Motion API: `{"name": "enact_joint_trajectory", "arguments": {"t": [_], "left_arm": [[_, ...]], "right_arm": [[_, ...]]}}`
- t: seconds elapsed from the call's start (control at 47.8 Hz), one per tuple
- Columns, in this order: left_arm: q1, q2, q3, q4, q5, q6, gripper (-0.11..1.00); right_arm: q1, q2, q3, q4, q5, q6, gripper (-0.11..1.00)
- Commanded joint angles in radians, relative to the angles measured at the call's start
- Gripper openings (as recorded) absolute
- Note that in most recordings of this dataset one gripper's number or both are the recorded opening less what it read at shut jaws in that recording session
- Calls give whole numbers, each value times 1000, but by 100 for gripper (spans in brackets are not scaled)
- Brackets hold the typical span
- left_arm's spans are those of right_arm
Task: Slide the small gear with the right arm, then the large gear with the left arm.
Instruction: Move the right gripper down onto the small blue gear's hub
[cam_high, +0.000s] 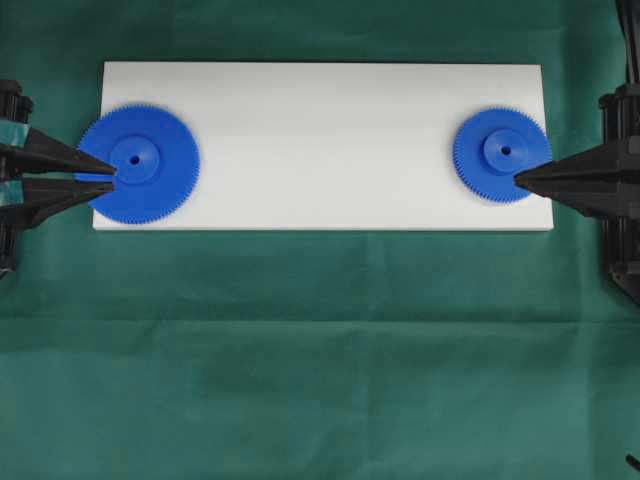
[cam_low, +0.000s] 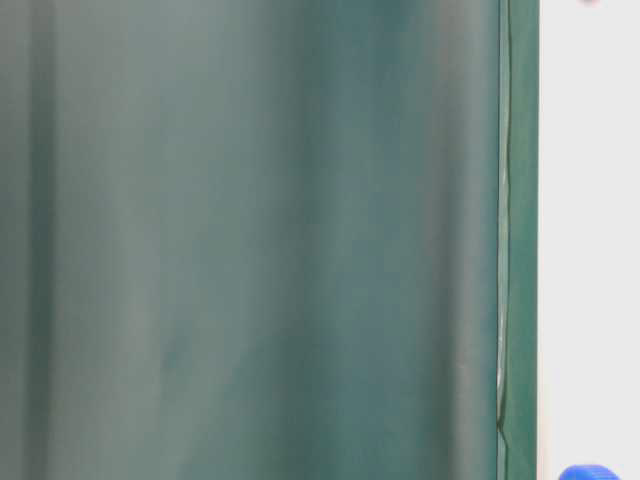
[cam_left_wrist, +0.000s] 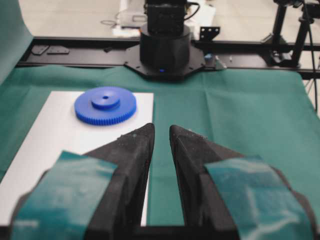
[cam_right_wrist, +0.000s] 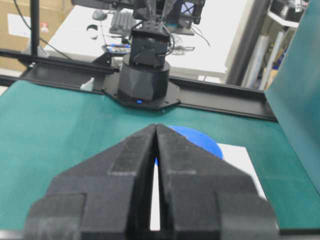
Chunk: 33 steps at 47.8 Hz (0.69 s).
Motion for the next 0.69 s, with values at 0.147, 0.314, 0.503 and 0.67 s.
{"name": "enact_joint_trajectory", "arguments": {"t": [0.147,0.314,0.503,0.67], "left_arm": [[15,-15,52,-15,-15,-3,2],[17,-17,69,-15,-17,-2,0],[28,-34,106,-15,-18,2,0],[28,-71,140,-15,-18,-2,0]], "right_arm": [[-41,-12,57,0,-54,2,50],[-107,-83,115,0,-71,2,50],[-247,-198,175,0,-23,14,50],[-342,-250,184,0,61,55,50]]}}
